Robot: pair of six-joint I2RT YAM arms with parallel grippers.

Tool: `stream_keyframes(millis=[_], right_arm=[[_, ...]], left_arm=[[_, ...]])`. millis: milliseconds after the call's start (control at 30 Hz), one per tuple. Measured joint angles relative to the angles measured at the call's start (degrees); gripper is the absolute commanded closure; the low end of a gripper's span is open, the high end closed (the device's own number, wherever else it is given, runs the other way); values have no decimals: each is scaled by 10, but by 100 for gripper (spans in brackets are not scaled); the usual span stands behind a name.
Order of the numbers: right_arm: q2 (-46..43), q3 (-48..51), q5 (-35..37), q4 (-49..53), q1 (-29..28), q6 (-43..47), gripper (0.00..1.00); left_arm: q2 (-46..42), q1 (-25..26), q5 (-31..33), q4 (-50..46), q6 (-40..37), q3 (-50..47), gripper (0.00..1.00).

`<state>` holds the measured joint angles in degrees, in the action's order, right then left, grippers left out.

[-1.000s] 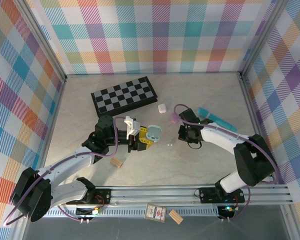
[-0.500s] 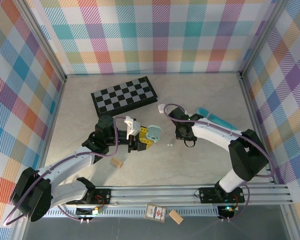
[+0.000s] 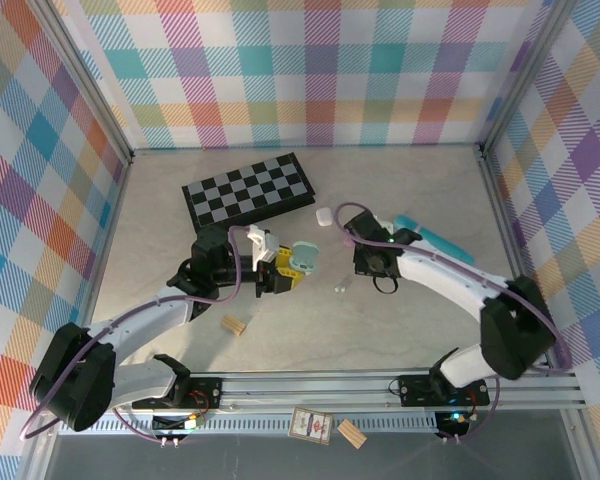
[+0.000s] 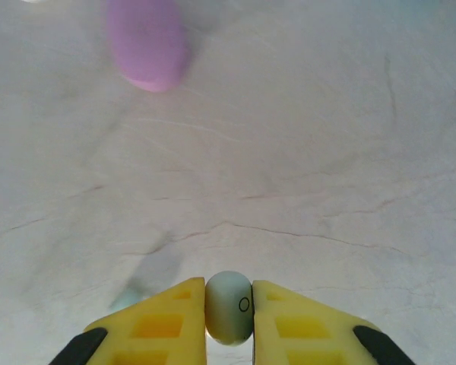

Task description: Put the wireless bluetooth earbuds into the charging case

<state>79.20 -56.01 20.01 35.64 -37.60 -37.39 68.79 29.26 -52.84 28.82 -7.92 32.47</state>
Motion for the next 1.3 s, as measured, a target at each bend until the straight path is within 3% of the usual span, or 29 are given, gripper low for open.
stream_keyframes(millis=[500,833,1300], right_arm=[[-208,49,-203,-155,-38,202,82],[-177,29,-281,-194,-86,251,82],[-143,11,-276,-202,-96,277,82]], left_arm=[[43,-5,0,0,-5,16,61],[42,-5,-9,1,-4,18,61],[37,-5,-25,2,-2,19,61]])
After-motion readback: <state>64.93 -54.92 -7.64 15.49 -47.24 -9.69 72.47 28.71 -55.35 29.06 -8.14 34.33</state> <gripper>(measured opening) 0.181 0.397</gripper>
